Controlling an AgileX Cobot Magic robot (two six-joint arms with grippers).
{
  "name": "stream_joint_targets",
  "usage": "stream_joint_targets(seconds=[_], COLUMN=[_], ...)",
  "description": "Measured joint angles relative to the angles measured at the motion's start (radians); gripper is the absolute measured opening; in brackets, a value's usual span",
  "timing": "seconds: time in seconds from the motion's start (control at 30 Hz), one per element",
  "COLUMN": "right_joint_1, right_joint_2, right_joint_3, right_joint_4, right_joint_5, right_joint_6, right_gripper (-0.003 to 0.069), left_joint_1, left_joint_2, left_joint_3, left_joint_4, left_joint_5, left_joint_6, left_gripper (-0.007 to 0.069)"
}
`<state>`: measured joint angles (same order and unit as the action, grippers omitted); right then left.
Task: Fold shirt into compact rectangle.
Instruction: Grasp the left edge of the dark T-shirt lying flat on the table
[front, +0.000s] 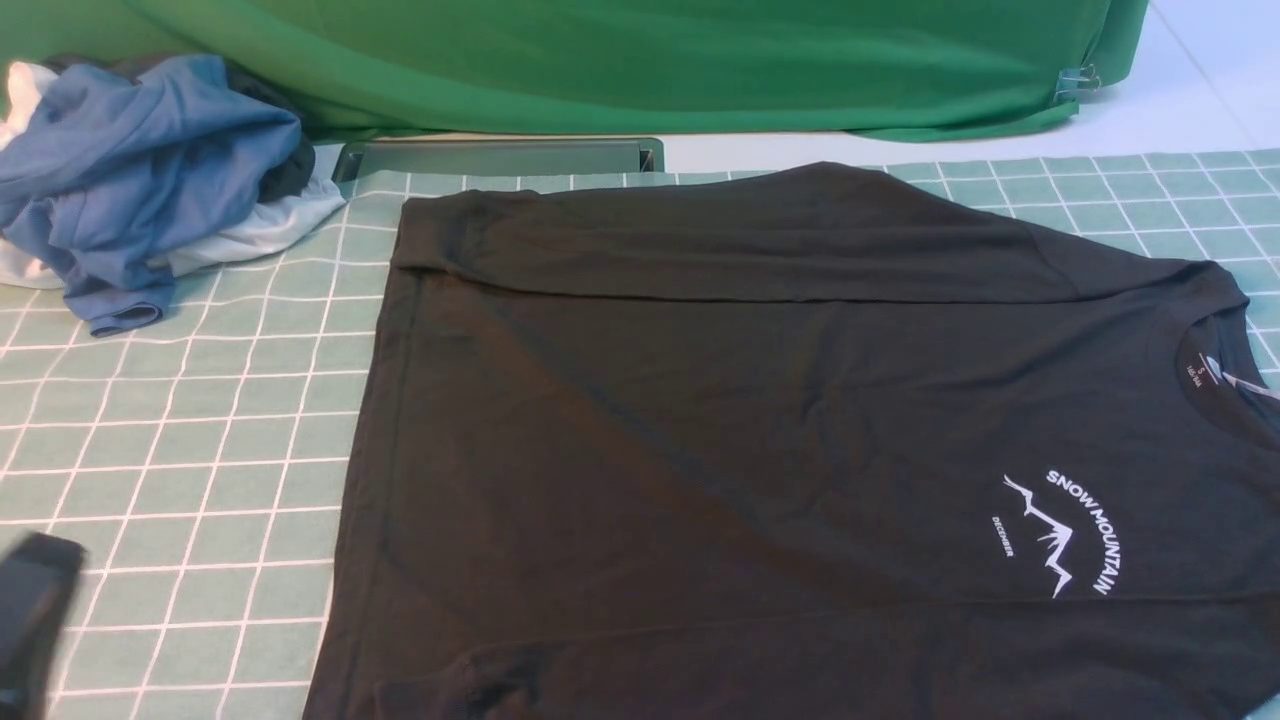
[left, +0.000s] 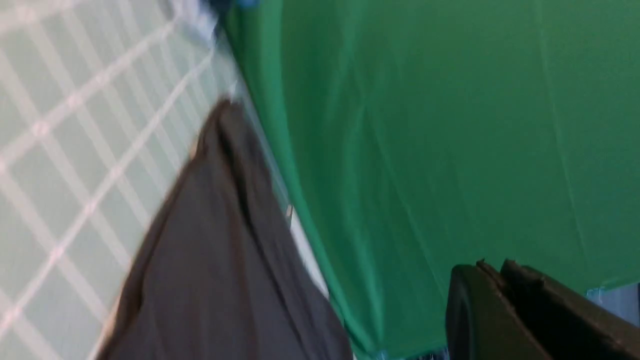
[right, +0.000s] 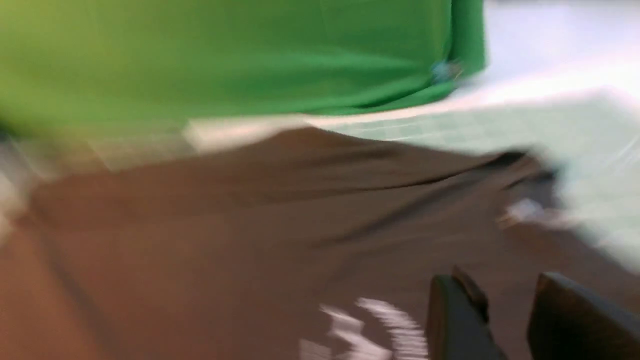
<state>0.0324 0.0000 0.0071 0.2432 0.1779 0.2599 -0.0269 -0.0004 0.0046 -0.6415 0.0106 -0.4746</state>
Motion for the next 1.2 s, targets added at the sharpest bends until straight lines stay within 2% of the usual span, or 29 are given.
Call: stream_joint_targets(seconds=[0.17,0.27,0.33,0.37,0.47,0.5,0.6,0.7,0.8,0.87,0.93,0.97,1.07,1.1,1.13,1.17,1.2], right_joint_1=[0.0,0.0,0.0,0.0,0.0,0.0,0.0,0.0,0.0,0.0,0.0,0.0,0.0,0.0,0.0,0.0,0.0], right_joint_2=[0.0,0.0,0.0,0.0,0.0,0.0,0.0,0.0,0.0,0.0,0.002,0.013,0.088,0.095,0.171,0.201,0.254], right_joint_3=[0.0,0.0,0.0,0.0,0.0,0.0,0.0,0.0,0.0,0.0,-0.003,-0.031,-0.2,-0.216,-0.359,-0.438,-0.541], right_joint_4=[0.056,0.06,0.063,0.064,0.064,0.064,0.065,0.066,0.047,0.042,0.04,0.038,0.004,0.004,-0.028,-0.036,-0.046], right_joint_5=[-0.205,-0.299,-0.47,-0.484,-0.685,-0.692,-0.741,-0.747,-0.745,-0.745,-0.742,-0.726,-0.594,-0.579,-0.385,-0.302,-0.15], right_joint_6=[0.212,0.296,0.366,0.369,0.427,0.434,0.602,0.696,0.755,0.754,0.692,0.627,0.402,0.384,0.202,0.137,0.032], right_gripper=[0.024,0.024,0.024,0.024,0.024,0.024,0.024,0.024,0.023,0.0209,0.0125,0.0069,0.0033,0.0033,0.0031,0.0031,0.0031], left_joint_1=[0.0,0.0,0.0,0.0,0.0,0.0,0.0,0.0,-0.001,-0.005,-0.035,-0.068,-0.166,-0.166,-0.233,-0.263,-0.297], left_joint_2=[0.006,0.048,0.176,0.176,0.391,0.404,0.653,0.815,0.99,1.037,1.13,1.166,1.229,1.232,1.254,1.259,1.264], left_joint_3=[-0.006,-0.052,-0.207,-0.221,-0.436,-0.448,-0.607,-0.648,-0.656,-0.657,-0.66,-0.663,-0.69,-0.692,-0.709,-0.712,-0.713], left_joint_4=[0.033,0.066,0.143,0.148,0.192,0.193,0.18,0.125,0.017,-0.011,-0.025,-0.017,0.036,0.043,0.111,0.155,0.218], left_joint_5=[-0.169,-0.173,-0.112,-0.101,0.221,0.244,0.626,0.795,0.919,0.949,0.963,0.961,0.956,0.956,0.946,0.944,0.941], left_joint_6=[0.004,0.006,0.01,0.01,0.03,0.038,0.16,0.266,0.393,0.436,0.489,0.504,0.492,0.489,0.453,0.425,0.381], left_gripper=[0.0035,0.0035,0.0035,0.0035,0.0035,0.0035,0.0035,0.0035,0.0035,0.0035,0.0035,0.0035,0.0037,0.0038,0.0045,0.0051,0.0062])
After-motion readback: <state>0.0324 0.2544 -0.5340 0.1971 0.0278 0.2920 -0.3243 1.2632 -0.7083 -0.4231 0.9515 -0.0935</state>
